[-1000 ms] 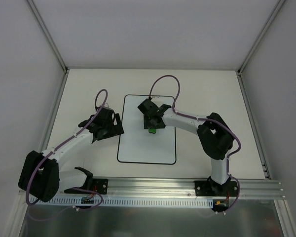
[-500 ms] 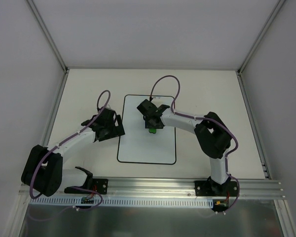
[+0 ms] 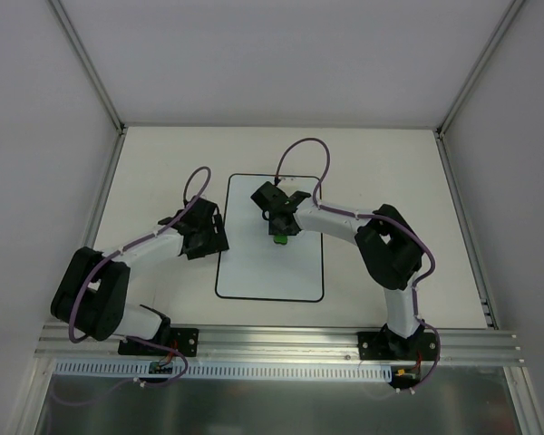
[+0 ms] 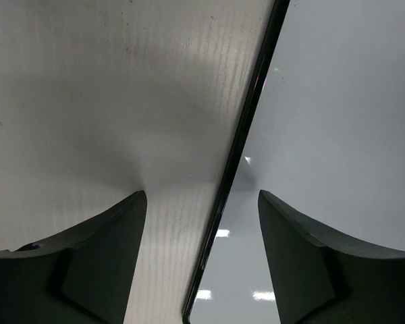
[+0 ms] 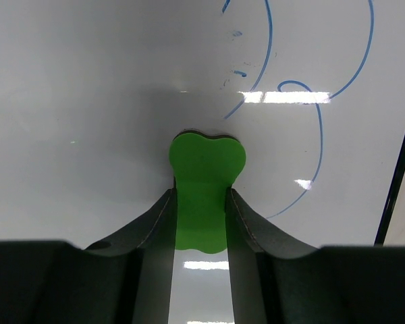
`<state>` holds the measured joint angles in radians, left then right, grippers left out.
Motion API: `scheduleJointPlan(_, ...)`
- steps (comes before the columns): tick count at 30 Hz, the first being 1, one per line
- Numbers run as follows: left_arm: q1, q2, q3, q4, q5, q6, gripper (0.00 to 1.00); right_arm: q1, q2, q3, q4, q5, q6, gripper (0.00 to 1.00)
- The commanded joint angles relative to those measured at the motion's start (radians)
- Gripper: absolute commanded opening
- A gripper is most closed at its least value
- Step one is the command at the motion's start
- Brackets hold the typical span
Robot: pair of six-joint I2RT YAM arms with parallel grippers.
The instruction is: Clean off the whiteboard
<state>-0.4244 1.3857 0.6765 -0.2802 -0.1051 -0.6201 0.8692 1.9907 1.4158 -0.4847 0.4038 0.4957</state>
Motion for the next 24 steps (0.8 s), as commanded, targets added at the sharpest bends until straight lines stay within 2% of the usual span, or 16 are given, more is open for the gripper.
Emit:
scheduleJointPlan(1, -0.001, 0.039, 0.02, 0.026, 0.027, -0.001, 0.66, -0.007, 0.003, 0.017, -0.009, 0.03, 0.001, 0.24)
scheduleJointPlan(5, 0.001, 0.075, 0.02, 0.026, 0.024, -0.003, 0.53, -0.007, -0.003, 0.011, -0.011, 0.032, -0.017, 0.22)
scheduleJointPlan(6, 0.001, 0.078, 0.02, 0.027, 0.019, -0.001, 0.45, -0.007, 0.0, 0.009, -0.011, 0.027, -0.019, 0.22)
scheduleJointPlan(9, -0.001, 0.088, 0.017, 0.026, 0.025, 0.003, 0.33, -0.007, 0.0, 0.008, -0.009, 0.021, -0.022, 0.22)
scheduleJointPlan(12, -0.002, 0.101, 0.012, 0.026, 0.045, 0.006, 0.29, -0.007, -0.001, 0.008, -0.008, 0.015, -0.025, 0.22)
scheduleJointPlan(21, -0.056, 0.15, 0.026, 0.016, 0.048, 0.011, 0.28, -0.012, 0.003, 0.009, 0.011, -0.028, -0.071, 0.22)
scheduleJointPlan(23, -0.056, 0.159, 0.031, 0.01, 0.044, 0.013, 0.21, -0.012, 0.011, 0.017, 0.009, -0.043, -0.097, 0.21)
scheduleJointPlan(24, -0.056, 0.164, 0.031, 0.004, 0.039, 0.013, 0.09, -0.012, 0.013, 0.017, 0.009, -0.042, -0.101, 0.18)
